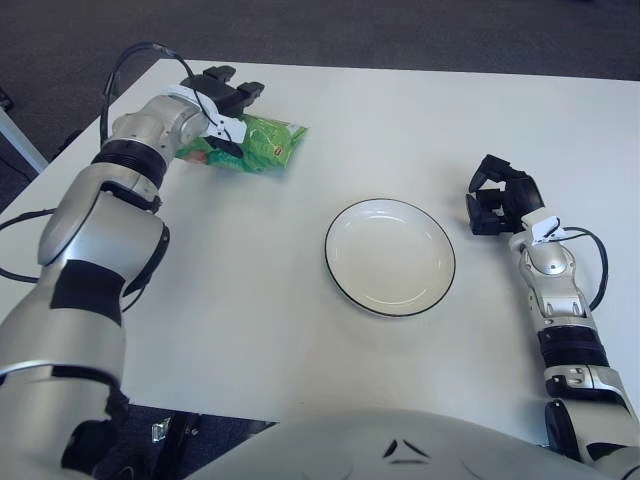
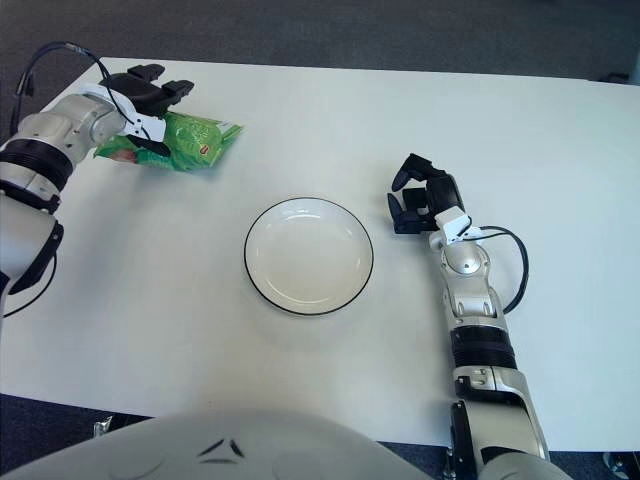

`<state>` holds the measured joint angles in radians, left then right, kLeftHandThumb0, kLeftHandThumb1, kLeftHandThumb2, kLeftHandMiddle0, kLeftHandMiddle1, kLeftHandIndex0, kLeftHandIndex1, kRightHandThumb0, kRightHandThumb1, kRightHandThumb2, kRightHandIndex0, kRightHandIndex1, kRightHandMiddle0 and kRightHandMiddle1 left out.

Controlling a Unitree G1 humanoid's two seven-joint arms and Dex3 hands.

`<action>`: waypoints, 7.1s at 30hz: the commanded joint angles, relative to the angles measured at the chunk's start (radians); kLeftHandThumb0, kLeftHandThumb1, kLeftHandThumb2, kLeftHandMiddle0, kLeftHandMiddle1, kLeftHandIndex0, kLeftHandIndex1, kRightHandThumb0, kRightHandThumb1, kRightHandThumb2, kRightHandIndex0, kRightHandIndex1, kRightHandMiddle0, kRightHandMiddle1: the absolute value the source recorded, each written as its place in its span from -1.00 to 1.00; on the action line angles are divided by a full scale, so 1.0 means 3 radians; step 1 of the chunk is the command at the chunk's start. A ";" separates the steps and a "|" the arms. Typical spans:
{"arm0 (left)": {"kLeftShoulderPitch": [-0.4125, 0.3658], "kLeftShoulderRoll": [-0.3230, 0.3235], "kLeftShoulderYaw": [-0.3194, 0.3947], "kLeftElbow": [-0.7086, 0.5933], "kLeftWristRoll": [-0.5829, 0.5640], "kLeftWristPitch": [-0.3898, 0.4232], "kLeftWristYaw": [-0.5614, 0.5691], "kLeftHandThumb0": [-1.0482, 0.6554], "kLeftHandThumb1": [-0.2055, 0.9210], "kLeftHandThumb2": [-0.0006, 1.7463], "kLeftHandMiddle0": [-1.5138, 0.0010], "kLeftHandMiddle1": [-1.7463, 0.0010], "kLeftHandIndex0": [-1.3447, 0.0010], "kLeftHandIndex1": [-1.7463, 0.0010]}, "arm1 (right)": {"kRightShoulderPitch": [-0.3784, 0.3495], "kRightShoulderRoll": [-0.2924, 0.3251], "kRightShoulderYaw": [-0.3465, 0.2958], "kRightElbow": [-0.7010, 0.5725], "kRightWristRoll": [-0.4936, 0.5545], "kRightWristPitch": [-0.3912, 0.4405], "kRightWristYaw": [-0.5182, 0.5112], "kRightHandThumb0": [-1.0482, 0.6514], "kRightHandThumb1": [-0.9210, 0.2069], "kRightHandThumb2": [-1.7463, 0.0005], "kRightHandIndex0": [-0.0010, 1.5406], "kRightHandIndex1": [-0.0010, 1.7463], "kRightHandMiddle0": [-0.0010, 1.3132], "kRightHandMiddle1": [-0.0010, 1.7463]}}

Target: Put the snack into the plate.

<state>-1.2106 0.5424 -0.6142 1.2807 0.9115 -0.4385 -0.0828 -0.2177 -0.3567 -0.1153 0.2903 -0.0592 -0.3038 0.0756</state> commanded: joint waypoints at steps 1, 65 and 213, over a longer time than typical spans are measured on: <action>-0.0058 -0.0046 0.0044 0.0077 -0.0105 0.0000 -0.0116 -1.00 0.81 -0.73 1.00 1.00 1.00 1.00 | 0.0139 0.0041 0.0035 0.0073 0.0014 0.0039 0.0067 -0.36 0.17 -0.59 0.76 1.00 0.01 1.00; 0.0194 -0.0635 0.0252 0.0158 -0.0557 0.0572 0.0874 0.23 -0.61 0.83 -0.18 -0.76 0.06 -1.00 | 0.0228 0.0033 -0.0032 -0.0078 0.0066 0.0162 0.0169 -0.35 0.13 -0.56 0.78 1.00 -0.02 1.00; 0.1275 -0.0780 0.0387 -0.2797 -0.0074 -0.2497 0.0230 -0.12 0.53 0.00 0.92 -0.43 0.92 -0.44 | 0.0159 0.0069 0.0059 -0.0129 -0.0069 0.0267 0.0004 -0.36 0.15 -0.57 0.76 1.00 -0.01 1.00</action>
<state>-0.7736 0.2890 -0.4735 0.4152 0.8724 -1.1703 -0.0024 -0.2052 -0.3440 -0.1060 0.2302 -0.0675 -0.2374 0.0741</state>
